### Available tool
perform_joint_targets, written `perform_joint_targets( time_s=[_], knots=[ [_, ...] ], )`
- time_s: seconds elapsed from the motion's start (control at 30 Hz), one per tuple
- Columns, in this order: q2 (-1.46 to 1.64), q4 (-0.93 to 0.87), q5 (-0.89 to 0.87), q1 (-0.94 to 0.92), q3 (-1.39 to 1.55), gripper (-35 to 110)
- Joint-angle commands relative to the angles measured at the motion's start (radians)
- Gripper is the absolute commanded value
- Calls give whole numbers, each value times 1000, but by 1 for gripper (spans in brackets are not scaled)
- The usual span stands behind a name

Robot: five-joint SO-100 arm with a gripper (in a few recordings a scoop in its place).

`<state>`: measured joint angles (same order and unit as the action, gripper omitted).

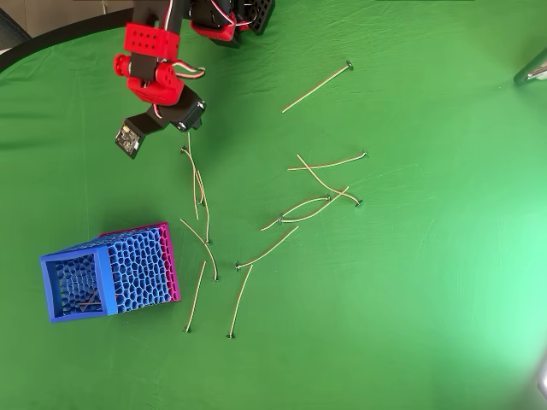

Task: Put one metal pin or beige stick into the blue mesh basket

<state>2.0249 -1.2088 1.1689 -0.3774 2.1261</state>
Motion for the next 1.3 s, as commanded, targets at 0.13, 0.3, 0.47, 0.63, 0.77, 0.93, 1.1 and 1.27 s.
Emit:
perform_joint_targets(
  time_s=[0.13, 0.3, 0.47, 0.63, 0.77, 0.93, 1.1, 1.27],
  knots=[
    [-202, -3, 156, -28, -253, 1],
    [-308, -3, 310, -69, -341, 1],
    [-368, -3, 365, -80, -371, 1],
    [-416, -3, 410, -97, -383, 1],
    [-428, -3, 463, -112, -365, 2],
    [-434, -3, 477, -118, -362, 11],
    [-437, -3, 505, -133, -351, 15],
    [-465, -3, 509, -158, -350, 18]
  ],
)
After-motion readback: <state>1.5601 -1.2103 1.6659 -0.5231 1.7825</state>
